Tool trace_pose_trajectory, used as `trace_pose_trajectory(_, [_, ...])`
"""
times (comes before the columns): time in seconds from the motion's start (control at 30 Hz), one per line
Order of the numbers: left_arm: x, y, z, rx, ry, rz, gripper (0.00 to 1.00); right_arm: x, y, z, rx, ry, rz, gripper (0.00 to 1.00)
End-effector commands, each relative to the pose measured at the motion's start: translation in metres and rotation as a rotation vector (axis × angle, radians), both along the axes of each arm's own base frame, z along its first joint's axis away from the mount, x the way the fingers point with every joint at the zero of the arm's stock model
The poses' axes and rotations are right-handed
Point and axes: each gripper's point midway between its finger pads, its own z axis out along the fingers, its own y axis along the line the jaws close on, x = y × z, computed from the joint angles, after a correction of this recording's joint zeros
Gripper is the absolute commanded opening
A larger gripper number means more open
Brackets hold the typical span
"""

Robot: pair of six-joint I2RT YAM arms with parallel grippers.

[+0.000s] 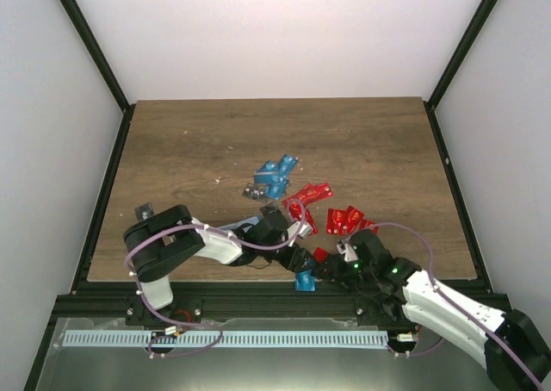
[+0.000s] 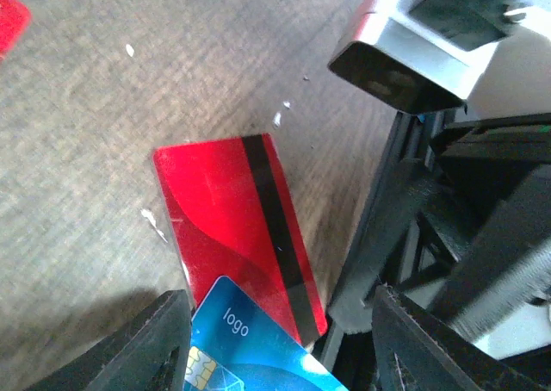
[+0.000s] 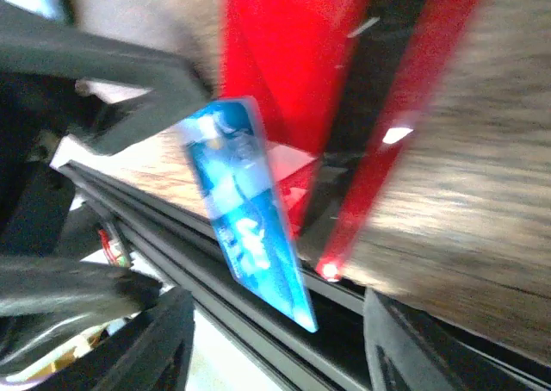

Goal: Put the credit cards into the card holder

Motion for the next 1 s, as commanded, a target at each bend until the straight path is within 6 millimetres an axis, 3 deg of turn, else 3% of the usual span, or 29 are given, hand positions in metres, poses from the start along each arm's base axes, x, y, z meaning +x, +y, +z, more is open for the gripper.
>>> trace_pose_trajectory(0.0, [-0.045, 0.032, -0.044, 0.179, 0.162, -0.052, 0.60, -0.024, -0.030, -0.034, -0.184, 0.119, 0.008, 0.59])
trace_pose_trajectory(0.17, [-0.048, 0.031, -0.046, 0.169, 0.178, -0.048, 0.60, -0.022, -0.021, -0.037, -0.142, 0.110, 0.018, 0.67])
trace_pose_trajectory(0.43, [-0.049, 0.030, -0.048, 0.165, 0.186, -0.042, 0.60, -0.020, 0.005, -0.039, -0.070, 0.081, 0.093, 0.62])
trace_pose_trajectory(0.57, [-0.050, 0.031, -0.050, 0.165, 0.193, -0.038, 0.60, -0.019, 0.017, -0.044, -0.069, 0.082, 0.115, 0.47])
trace_pose_trajectory(0.8, [-0.048, 0.032, -0.041, 0.139, 0.173, -0.026, 0.59, -0.018, 0.023, -0.050, -0.075, 0.081, 0.120, 0.02])
trace_pose_trajectory(0.97, [-0.030, 0.034, -0.010, 0.121, 0.111, 0.032, 0.60, -0.013, 0.029, -0.031, -0.055, 0.027, 0.150, 0.01])
